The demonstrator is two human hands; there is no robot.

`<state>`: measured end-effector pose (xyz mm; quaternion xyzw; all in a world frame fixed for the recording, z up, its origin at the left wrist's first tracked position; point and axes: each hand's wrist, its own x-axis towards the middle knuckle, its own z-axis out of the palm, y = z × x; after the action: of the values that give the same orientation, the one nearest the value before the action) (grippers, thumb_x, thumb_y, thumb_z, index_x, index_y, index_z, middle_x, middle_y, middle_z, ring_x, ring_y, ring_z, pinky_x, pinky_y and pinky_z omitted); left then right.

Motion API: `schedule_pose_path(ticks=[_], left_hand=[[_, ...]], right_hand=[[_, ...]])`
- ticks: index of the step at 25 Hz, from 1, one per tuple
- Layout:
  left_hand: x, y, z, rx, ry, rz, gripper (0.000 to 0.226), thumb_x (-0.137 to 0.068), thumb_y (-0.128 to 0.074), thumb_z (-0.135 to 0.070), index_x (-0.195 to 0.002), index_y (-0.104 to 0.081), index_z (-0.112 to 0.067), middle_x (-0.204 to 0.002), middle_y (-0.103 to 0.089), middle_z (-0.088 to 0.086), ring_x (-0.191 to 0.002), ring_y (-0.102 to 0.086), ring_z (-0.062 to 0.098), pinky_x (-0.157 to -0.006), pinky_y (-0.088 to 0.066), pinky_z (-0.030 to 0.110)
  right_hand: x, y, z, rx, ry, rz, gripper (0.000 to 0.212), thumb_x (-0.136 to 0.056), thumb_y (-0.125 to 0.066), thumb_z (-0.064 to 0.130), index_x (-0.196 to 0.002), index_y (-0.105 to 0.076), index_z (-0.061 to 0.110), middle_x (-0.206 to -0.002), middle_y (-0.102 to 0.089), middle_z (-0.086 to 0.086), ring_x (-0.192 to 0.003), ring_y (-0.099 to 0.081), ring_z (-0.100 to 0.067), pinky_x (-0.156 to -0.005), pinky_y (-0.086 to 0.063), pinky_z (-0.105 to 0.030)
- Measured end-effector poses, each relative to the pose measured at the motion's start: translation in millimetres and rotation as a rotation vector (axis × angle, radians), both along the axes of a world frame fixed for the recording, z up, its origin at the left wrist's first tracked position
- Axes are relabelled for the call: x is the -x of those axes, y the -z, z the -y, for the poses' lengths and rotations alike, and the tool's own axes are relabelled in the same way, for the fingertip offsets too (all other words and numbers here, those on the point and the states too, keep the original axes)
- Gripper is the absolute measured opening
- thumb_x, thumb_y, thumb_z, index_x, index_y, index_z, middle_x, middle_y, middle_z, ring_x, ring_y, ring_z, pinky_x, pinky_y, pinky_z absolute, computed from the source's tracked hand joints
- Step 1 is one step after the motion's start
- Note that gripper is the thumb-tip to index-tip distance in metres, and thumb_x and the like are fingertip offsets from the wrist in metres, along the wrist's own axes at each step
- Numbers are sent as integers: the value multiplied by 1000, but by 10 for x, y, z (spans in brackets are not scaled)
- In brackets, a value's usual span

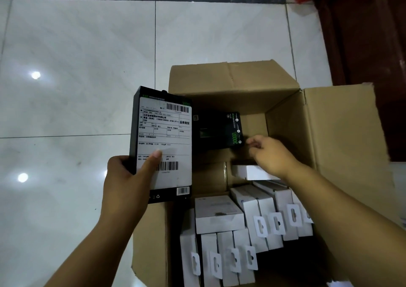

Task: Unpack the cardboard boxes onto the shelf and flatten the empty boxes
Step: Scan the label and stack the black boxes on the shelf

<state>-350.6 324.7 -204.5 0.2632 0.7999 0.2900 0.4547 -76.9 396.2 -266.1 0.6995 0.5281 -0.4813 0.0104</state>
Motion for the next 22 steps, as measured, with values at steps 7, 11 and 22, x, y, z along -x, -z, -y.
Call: schedule_pose_path(ticks=[7,11,22], left_hand=[[-54,-28,-80,-11,-54,1,47,-81,-66,-43,-113,-54,-10,-91,-62,-6,-73,-61,6,-36,-41,10],[-67,-21,-107,-7,-58,-8,44,-81,-66,-42,-111,-55,-11,-87,-62,-10,-70,-60,4,-36,-41,10],[-35,-10,-128,14,-52,-3,46,-81,-66,-43,-112,-56,-11,-91,-64,-6,-73,-63,6,-38,-43,10]], right_hand=[[308,497,-401,65,-165,276,57,-91,-63,27,-137,-37,6,-135,-46,-18,-119,-48,-34,-92,-43,-37],[385,688,-468,196,-175,297,89,-89,-64,25,-148,-4,-4,-146,-32,-23,-131,-38,-36,-105,-36,-38],[357,568,-467,-52,242,8,58,-79,-79,27,-123,-48,8,-126,-47,-12,-99,-57,-25,-92,-51,-37]])
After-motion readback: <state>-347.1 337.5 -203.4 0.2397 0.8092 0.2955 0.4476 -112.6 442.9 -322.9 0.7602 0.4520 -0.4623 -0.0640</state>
